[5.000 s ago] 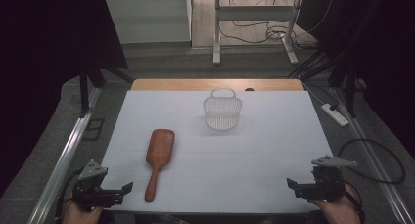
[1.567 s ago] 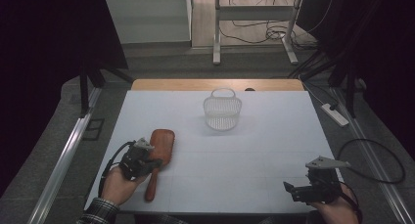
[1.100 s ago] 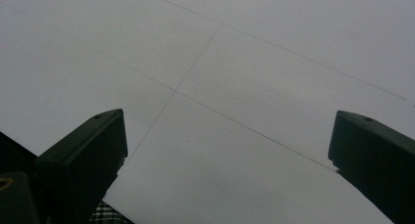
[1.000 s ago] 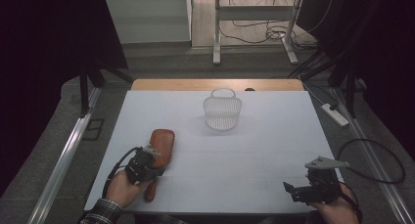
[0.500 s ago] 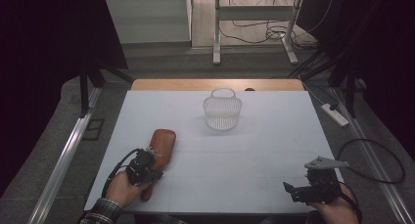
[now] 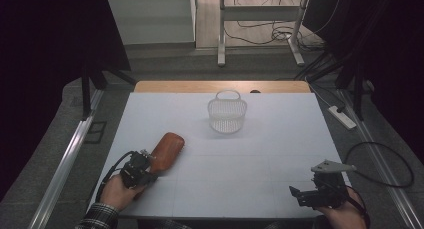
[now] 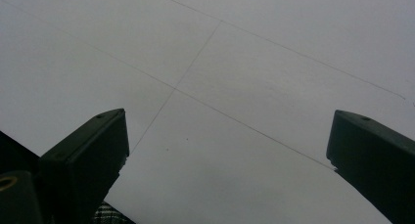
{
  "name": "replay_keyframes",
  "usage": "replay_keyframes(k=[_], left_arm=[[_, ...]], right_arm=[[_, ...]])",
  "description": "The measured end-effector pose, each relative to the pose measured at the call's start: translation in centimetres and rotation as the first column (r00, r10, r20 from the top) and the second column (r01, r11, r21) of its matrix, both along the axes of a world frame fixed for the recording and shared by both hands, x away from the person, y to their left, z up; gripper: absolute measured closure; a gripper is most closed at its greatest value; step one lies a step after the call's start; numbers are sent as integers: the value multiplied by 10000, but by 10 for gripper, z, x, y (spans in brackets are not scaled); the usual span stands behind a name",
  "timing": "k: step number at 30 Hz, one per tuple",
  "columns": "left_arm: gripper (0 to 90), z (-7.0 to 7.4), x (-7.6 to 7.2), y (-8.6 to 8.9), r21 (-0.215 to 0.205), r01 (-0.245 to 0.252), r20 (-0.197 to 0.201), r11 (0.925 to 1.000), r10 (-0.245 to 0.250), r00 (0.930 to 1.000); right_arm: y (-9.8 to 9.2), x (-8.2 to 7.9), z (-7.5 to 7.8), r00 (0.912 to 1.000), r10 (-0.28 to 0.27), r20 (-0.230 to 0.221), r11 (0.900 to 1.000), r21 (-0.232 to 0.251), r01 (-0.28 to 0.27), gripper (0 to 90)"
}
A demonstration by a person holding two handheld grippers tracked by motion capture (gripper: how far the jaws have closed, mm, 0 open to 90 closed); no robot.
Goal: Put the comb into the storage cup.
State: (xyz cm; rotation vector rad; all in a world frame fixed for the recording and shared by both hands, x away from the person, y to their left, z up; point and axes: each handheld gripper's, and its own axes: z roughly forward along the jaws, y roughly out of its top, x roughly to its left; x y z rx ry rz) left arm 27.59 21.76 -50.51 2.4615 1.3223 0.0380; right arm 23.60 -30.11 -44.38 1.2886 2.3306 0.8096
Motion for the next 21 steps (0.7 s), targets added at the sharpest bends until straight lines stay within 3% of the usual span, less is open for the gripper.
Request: replay_keyframes(k=[7,11,21], left_arm=[[891,0,0,4,47,-128,-24,9999,129,9999],[891,2,-1,4,-430,-99,-123,9990,94,9999],[890,32,-8,-5,-685,-50,944,9976,115,9955]], right_arm=[[0,0,0,10000,-2,-1,10000,-6,2,22],[0,0,0,10000,-4,2,10000,-4,4,22],[0,0,0,10000,-20,-13,10000,-32,20,21]])
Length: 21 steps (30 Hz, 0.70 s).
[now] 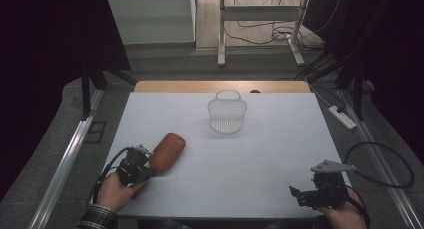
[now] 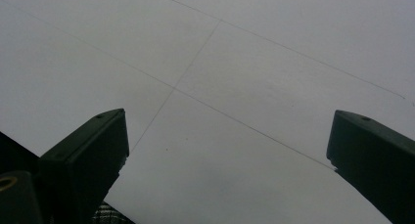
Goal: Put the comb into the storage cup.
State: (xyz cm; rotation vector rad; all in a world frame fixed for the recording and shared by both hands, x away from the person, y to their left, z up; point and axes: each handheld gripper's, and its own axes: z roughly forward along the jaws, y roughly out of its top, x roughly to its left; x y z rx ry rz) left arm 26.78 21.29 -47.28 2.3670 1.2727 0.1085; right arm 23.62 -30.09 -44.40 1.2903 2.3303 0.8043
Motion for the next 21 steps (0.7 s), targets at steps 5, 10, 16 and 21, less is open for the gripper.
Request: replay_keyframes(k=[5,10,16,21], left_arm=[[836,4,-1,0,240,-169,221,9996,163,9996],[660,5,-1,12,254,-699,400,9972,689,9968],[406,5,0,23,140,-1231,474,9923,1223,9914],[188,4,2,28,194,-1408,463,9898,1398,9891]], right_arm=[[0,0,0,10000,0,0,10000,14,0,21],[0,0,0,10000,-9,-14,10000,37,9,21],[0,0,0,10000,-3,-14,10000,30,3,21],[0,0,0,10000,-2,-21,10000,37,2,21]])
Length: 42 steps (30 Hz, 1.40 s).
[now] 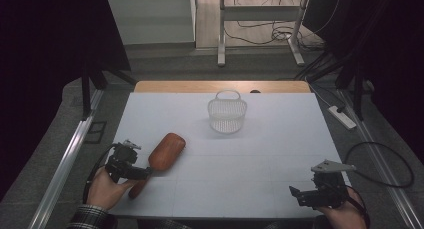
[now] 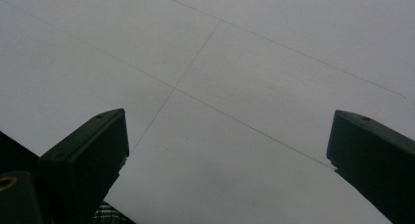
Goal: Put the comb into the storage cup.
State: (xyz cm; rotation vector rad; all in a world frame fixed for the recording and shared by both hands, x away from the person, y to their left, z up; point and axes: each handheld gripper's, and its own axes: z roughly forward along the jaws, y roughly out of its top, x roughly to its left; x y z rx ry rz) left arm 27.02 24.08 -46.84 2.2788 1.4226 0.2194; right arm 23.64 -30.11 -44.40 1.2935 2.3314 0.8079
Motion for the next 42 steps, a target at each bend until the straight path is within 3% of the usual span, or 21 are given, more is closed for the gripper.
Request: replay_keyframes(k=[3,4,8,19,27,37,42], left_arm=[[5,-3,3,2,-8,91,-156,10000,-91,9998],[0,-3,4,3,12,75,-159,10000,-75,9998],[0,-5,7,3,-98,223,-161,9997,-225,9996],[0,-25,12,-4,330,639,-302,9974,-629,9976],[0,-42,15,-9,588,1016,-863,9931,-963,9916],[0,-41,16,-11,432,985,-1119,9942,-931,9893],[0,-42,16,-13,650,898,-1245,9938,-812,9889]], right_arm=[[0,0,0,10000,-2,5,10000,-6,2,21],[0,0,0,10000,-2,3,10000,0,2,21],[0,0,0,10000,9,-14,10000,-21,-9,20],[0,0,0,10000,21,-39,10000,-42,-21,19],[1,0,0,10000,42,-67,10000,-25,-42,19],[1,0,0,10000,65,-63,10000,-28,-66,19],[1,0,0,10000,68,-69,10000,-19,-68,19]])
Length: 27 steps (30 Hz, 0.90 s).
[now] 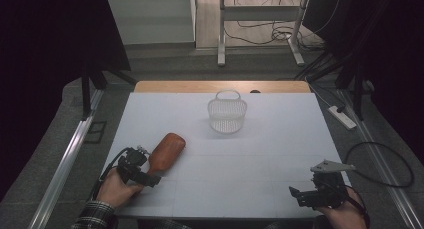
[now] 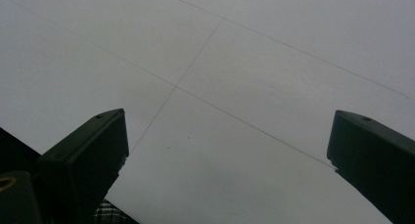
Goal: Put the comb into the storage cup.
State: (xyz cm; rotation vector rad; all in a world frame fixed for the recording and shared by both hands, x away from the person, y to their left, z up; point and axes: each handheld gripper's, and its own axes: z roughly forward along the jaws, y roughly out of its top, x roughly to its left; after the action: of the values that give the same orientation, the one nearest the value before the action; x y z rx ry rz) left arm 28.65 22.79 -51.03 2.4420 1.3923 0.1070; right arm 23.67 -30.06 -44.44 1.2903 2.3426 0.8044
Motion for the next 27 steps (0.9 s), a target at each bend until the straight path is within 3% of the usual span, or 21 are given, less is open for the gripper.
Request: replay_keyframes(k=[3,8,14,27], left_arm=[[45,0,0,-1,217,-49,-33,9998,50,10000],[304,3,-3,-1,188,130,263,9997,-135,9996],[495,4,-3,0,96,134,229,9999,-136,9996],[716,2,-1,0,-55,260,23,9996,-260,9997]], right_arm=[[0,0,0,10000,7,3,10000,-1,-7,19],[0,0,0,10000,24,-5,10000,-18,-24,19],[0,0,0,10000,28,-11,10000,-27,-28,19],[1,0,0,10000,81,-27,9999,-94,-81,20]])
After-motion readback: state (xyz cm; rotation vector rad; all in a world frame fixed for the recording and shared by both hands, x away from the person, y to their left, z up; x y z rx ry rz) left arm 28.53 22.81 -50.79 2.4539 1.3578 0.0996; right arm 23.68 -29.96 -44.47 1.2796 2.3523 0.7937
